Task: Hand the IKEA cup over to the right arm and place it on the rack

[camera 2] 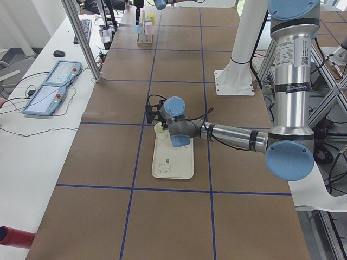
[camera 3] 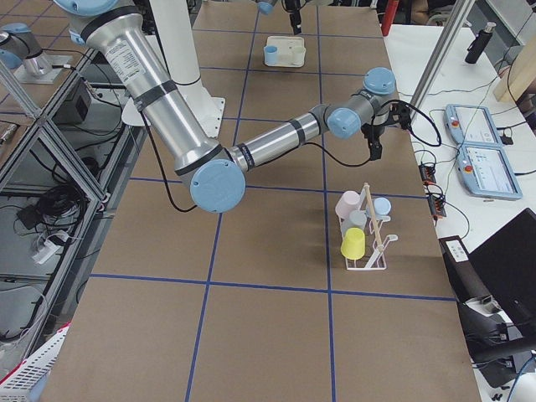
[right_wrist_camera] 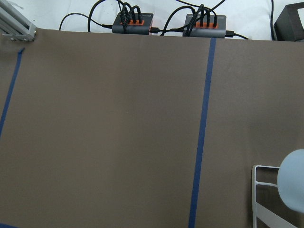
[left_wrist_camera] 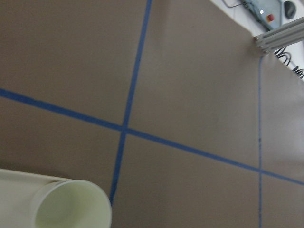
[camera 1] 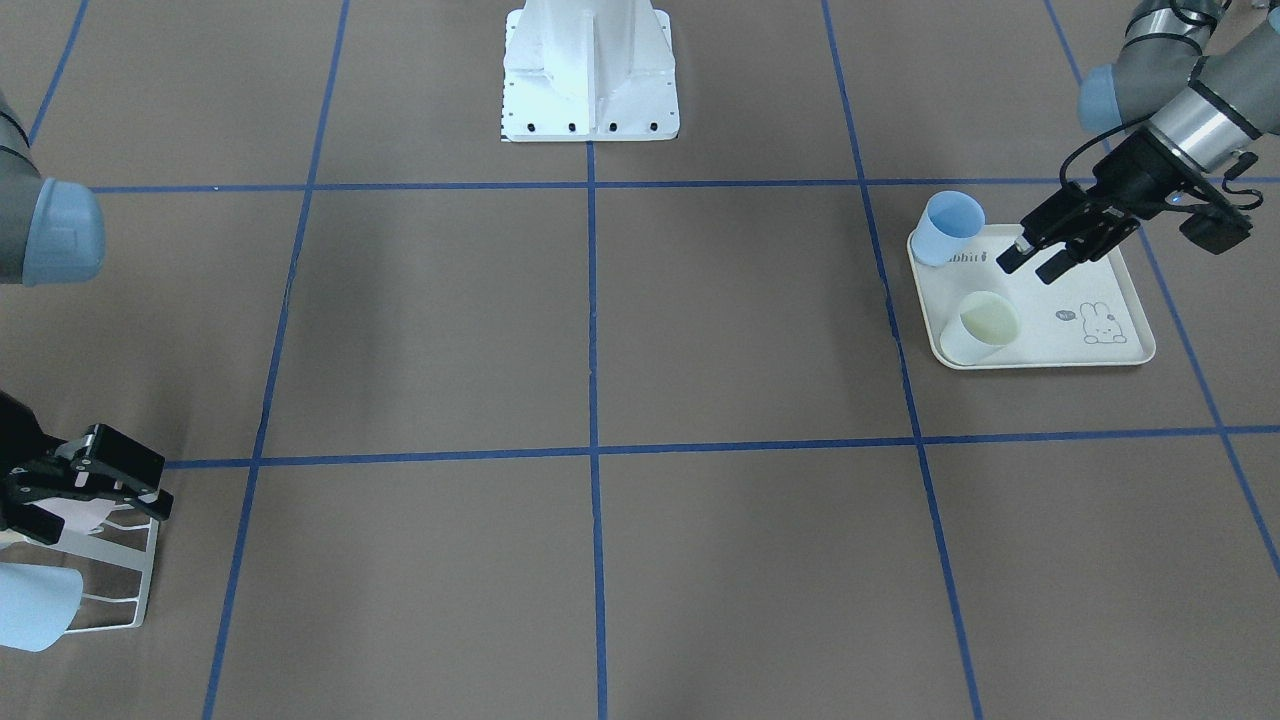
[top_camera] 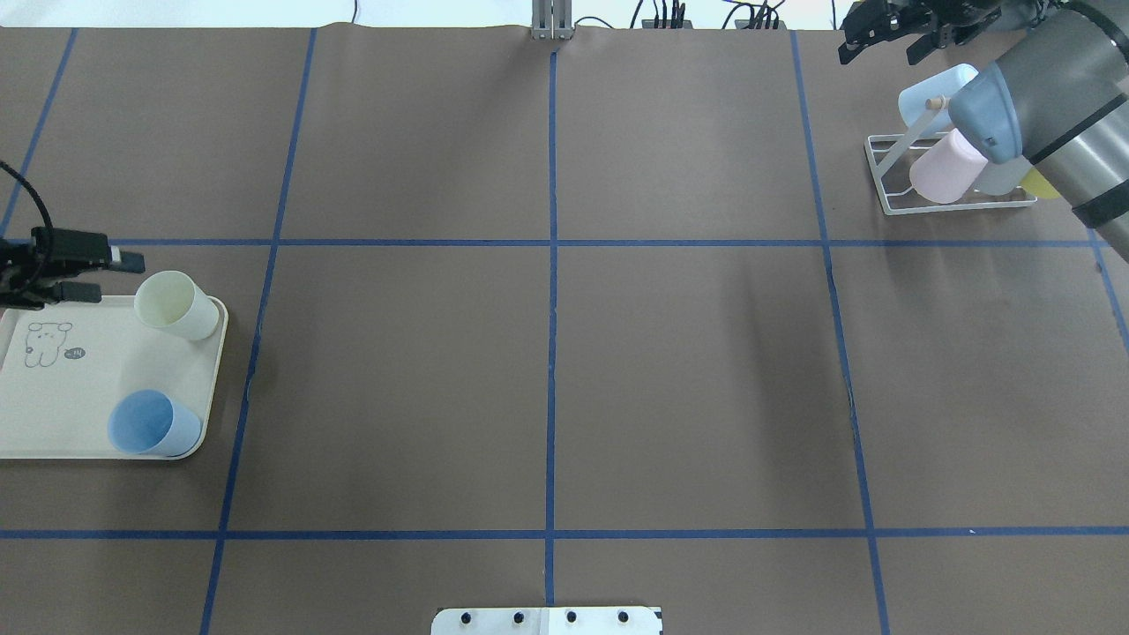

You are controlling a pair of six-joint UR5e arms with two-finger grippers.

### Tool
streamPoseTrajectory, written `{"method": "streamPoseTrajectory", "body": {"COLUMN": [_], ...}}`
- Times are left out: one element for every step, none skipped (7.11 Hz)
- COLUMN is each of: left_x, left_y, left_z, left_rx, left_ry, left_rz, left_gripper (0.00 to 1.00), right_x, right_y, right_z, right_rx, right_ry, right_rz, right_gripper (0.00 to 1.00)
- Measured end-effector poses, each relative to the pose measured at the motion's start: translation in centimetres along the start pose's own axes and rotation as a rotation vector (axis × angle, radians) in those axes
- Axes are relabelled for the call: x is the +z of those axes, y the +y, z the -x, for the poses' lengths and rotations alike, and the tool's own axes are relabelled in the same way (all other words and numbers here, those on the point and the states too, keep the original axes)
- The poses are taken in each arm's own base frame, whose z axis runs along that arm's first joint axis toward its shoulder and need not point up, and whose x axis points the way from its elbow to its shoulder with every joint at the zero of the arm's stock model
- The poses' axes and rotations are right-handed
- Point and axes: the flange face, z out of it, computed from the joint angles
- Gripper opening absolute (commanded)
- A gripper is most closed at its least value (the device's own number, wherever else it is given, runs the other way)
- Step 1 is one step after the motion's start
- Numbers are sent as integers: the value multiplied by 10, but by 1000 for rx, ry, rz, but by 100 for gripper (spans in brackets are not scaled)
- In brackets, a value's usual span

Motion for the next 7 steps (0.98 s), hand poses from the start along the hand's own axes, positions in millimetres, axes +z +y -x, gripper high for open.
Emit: {"method": "streamPoseTrajectory", "body": {"left_x": [2, -3, -1, 10, 22, 30, 35], "left_y": [24, 47, 65, 79, 89, 94, 96], "left_z": [19, 27, 20, 16, 16, 17, 20], "left_rx": [10, 10, 2, -3, -2, -1, -1], "left_ry": [-50, -86, -125, -172, -217, -248, -268], "left_rz": [45, 84, 127, 156, 159, 159, 156], "left_gripper": [100, 100, 100, 100, 100, 100, 98], "right_x": [3, 6, 8, 11, 13, 14, 14], "right_y": [6, 9, 12, 14, 15, 16, 17], "right_z": [4, 6, 7, 6, 4, 3, 3], "right_rx": [-2, -5, -6, -6, -5, -4, -4], "right_ry": [-3, -5, -5, -4, -3, -2, -2], "right_rz": [4, 9, 13, 18, 21, 23, 24], "right_gripper": [99, 99, 99, 99, 99, 99, 99]}}
